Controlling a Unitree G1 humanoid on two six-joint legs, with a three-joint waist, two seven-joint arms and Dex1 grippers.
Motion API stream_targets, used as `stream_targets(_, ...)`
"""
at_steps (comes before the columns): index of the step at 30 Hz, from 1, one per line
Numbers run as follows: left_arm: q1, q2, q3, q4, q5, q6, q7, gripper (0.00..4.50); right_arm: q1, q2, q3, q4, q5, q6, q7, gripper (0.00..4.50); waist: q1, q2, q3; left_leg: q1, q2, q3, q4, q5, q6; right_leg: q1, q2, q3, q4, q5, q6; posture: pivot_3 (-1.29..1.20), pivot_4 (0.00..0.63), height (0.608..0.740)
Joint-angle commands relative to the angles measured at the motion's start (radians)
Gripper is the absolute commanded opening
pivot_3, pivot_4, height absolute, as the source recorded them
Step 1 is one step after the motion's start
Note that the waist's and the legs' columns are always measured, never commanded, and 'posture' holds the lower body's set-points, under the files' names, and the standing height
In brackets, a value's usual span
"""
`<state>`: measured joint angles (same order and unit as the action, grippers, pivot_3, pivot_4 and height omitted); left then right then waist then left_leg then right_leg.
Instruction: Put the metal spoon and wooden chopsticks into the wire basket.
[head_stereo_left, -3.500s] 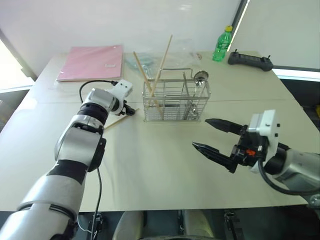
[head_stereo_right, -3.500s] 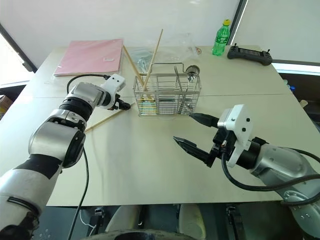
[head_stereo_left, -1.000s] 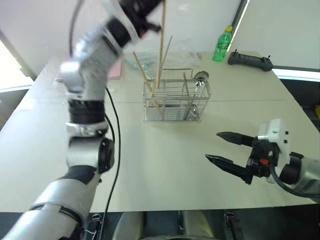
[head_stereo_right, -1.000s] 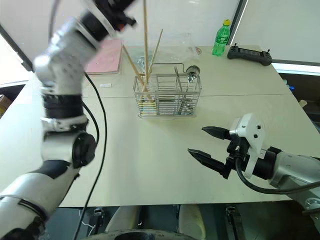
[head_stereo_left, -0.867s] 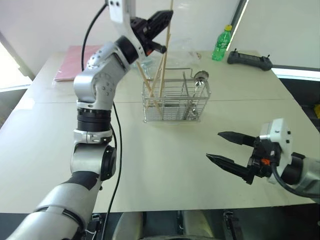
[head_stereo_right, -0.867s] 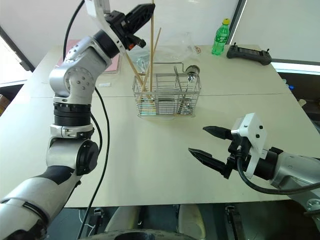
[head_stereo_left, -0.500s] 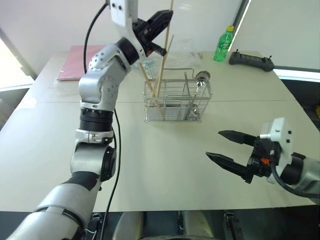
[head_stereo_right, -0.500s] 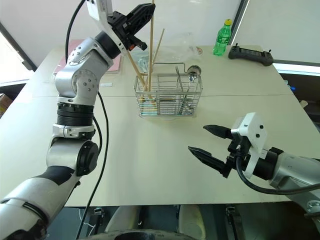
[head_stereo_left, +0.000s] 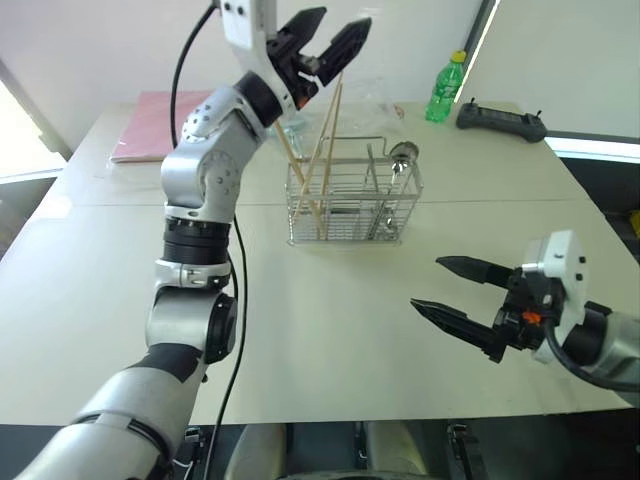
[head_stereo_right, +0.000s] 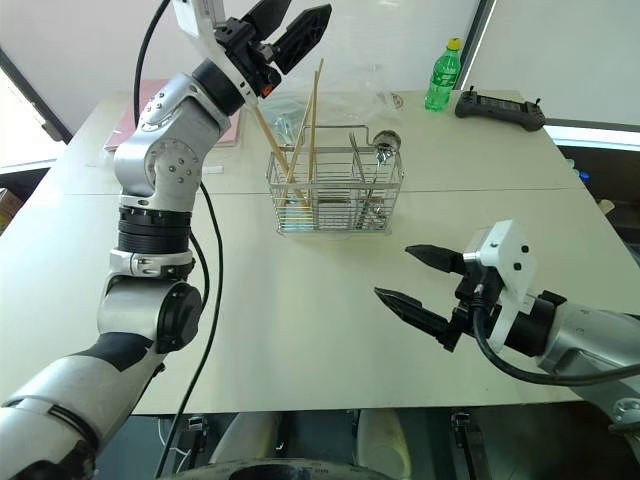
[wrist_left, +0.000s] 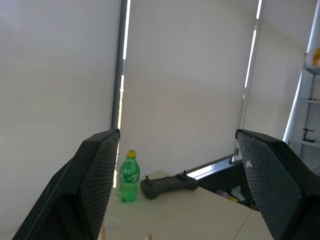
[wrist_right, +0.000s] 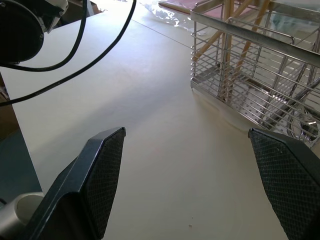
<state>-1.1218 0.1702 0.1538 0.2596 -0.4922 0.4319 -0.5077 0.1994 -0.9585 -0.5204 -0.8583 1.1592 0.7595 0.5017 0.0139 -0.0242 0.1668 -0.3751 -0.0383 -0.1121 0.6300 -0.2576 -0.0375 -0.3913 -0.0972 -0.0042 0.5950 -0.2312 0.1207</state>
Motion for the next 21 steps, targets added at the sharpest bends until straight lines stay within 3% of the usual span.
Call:
stream_targets(1,-0.013,0.032,0.051,-0.058,-0.02,-0.014,0.031,4.0,-0.01,-0.002,-0.008,-0.005,0.013,-0.009,-0.001,4.05,-0.001,0.0,0.0,0.0,0.0,0.0,0.0,0.0,0.0,0.0,0.0,0.0,0.0,0.0,0.0,0.0,0.15,0.728)
stream_targets(4,-0.038,0.176,0.055,-0.05,-0.071,0.179,-0.056,4.0,-0.005,0.003,-0.003,-0.001,0.0,-0.012,0.005,4.05,-0.006,0.0,0.0,0.0,0.0,0.0,0.0,0.0,0.0,0.0,0.0,0.0,0.0,0.001,-0.001,0.0,0.15,0.728)
stream_targets(8,-0.006,0.404,-0.014,-0.062,-0.066,0.249,-0.302,4.0,0.005,0.016,0.005,0.016,-0.029,-0.023,0.023,4.05,-0.006,0.001,0.0,0.0,0.001,0.0,-0.002,0.0,0.0,-0.002,0.001,0.0,0.001,0.001,-0.003,0.0,0.15,0.728)
stream_targets(10,0.037,0.482,-0.036,-0.076,-0.059,0.22,-0.418,4.0,0.001,0.021,0.011,0.024,-0.04,-0.027,0.029,4.05,-0.006,0.001,0.0,0.0,0.001,0.0,-0.002,0.0,0.0,-0.002,0.001,0.0,0.001,0.001,-0.005,0.0,0.15,0.728)
stream_targets(15,0.347,0.795,-0.151,-0.184,0.017,0.07,-0.84,4.0,-0.008,0.034,0.023,0.038,-0.06,-0.032,0.041,4.05,-0.007,0.004,0.0,0.001,0.002,0.003,-0.004,0.0,0.0,-0.003,0.0,0.001,0.0,-0.001,-0.01,0.0,0.15,0.728)
stream_targets(18,0.471,0.86,-0.173,-0.182,0.079,-0.035,-0.9,4.0,-0.008,0.037,0.022,0.046,-0.066,-0.032,0.049,4.05,0.001,0.003,0.001,-0.001,0.004,0.002,-0.005,0.0,0.0,-0.005,0.0,0.001,0.0,-0.001,-0.012,0.0,0.15,0.728)
stream_targets(21,0.536,0.855,-0.189,-0.167,0.157,-0.121,-0.863,4.0,-0.013,0.039,0.029,0.054,-0.072,-0.031,0.055,4.05,0.009,0.003,0.001,-0.002,0.006,0.001,-0.004,0.0,0.0,-0.004,-0.001,0.001,-0.001,-0.001,-0.013,0.0,0.15,0.728)
